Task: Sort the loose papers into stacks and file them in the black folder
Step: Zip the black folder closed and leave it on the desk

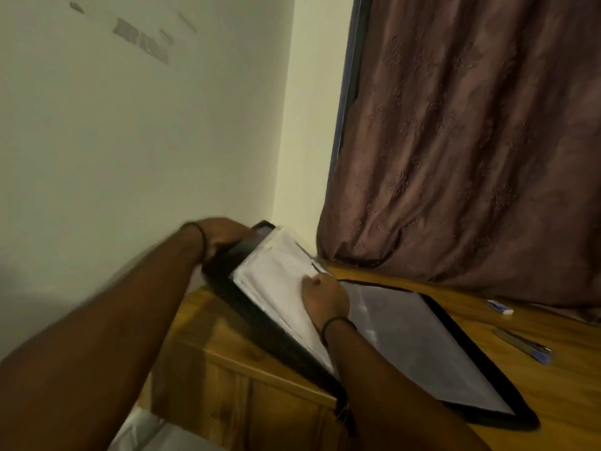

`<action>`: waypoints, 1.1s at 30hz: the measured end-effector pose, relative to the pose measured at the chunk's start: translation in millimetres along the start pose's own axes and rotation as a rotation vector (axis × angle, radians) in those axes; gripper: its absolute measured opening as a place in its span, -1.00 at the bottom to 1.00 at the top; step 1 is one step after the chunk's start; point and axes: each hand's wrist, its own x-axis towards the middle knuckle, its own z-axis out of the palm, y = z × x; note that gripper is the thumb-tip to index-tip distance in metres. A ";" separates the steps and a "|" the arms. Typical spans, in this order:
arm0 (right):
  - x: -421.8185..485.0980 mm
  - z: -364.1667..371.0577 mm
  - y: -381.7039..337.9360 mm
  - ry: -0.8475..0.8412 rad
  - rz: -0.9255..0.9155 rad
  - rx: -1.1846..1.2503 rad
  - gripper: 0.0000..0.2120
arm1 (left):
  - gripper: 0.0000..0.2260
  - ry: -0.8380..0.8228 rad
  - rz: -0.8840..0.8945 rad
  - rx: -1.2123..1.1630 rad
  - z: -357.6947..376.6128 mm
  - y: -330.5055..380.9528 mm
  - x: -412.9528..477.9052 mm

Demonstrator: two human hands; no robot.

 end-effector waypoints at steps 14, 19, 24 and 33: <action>11.2 -266.5 72.8 -0.310 0.147 0.707 -0.60 | -0.36 -0.376 0.298 0.378 231.5 23.0 19.7; 8.5 -248.0 152.4 -0.386 0.314 0.318 -0.61 | -0.29 -0.298 0.312 0.790 260.3 -7.3 57.7; 19.2 -180.6 179.7 -0.315 0.252 0.063 -0.48 | -0.29 -0.194 0.258 0.980 255.5 -19.7 81.3; 83.2 -88.9 167.0 -0.273 0.051 -0.605 -0.40 | -0.46 -0.079 0.225 0.953 243.0 -27.6 125.9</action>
